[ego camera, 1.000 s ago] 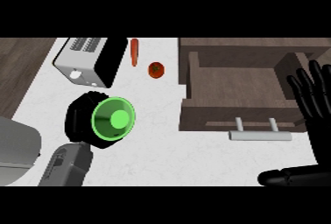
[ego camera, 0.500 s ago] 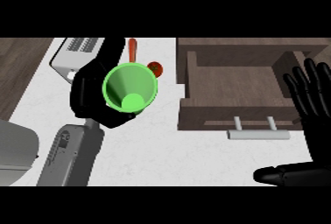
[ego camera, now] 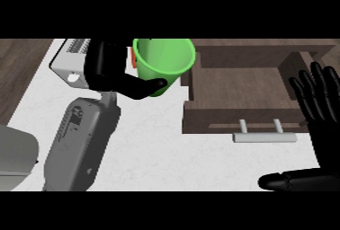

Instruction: Pick up the cup, place it into the drawer and close the drawer

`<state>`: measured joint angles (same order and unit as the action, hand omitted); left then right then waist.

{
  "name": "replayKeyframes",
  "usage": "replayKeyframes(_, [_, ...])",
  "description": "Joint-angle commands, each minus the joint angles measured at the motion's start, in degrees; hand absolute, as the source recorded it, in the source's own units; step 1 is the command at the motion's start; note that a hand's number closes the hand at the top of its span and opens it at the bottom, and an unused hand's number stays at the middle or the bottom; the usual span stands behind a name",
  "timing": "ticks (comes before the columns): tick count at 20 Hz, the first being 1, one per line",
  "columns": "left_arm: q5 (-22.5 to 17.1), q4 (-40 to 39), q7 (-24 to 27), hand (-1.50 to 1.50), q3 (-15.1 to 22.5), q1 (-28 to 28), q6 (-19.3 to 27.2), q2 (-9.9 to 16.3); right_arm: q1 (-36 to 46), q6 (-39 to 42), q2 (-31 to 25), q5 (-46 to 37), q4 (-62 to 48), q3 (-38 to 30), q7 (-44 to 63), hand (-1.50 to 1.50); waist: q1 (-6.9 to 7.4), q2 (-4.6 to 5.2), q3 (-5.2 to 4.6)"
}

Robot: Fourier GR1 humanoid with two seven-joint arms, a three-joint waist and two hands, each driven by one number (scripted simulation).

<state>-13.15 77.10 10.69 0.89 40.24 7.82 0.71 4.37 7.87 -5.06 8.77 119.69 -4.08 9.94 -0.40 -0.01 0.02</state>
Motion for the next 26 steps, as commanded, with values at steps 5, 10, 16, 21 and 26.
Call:
replayKeyframes(5, [1.33,-9.59,-1.24,1.50,2.61,12.01,5.92,-0.68,0.13,-0.12,0.22,-1.16,-0.02,1.22,0.52,-1.50,-0.36,0.06,-0.01])
replayKeyframes(10, [1.56,-18.59,-2.36,1.50,1.95,19.20,7.67,-0.70,-0.99,1.44,-1.31,2.77,0.99,-2.60,-0.05,-1.50,-0.61,0.11,0.00])
replayKeyframes(16, [-1.40,-29.36,2.98,1.50,3.68,23.20,8.81,-0.71,-0.80,-0.66,1.54,-1.41,0.41,1.72,-0.37,-1.50,-0.76,0.21,-0.02])
replayKeyframes(21, [-7.25,-39.94,8.95,1.50,8.02,26.45,11.49,-0.71,0.12,0.77,0.37,-0.55,-1.61,0.27,-2.09,-1.50,-1.81,0.52,0.00])
replayKeyframes(26, [-13.11,-44.69,8.28,1.50,12.26,31.60,13.62,-0.71,-0.03,2.48,-0.84,1.22,-3.14,-1.47,-3.10,-1.50,-2.11,0.54,0.02])
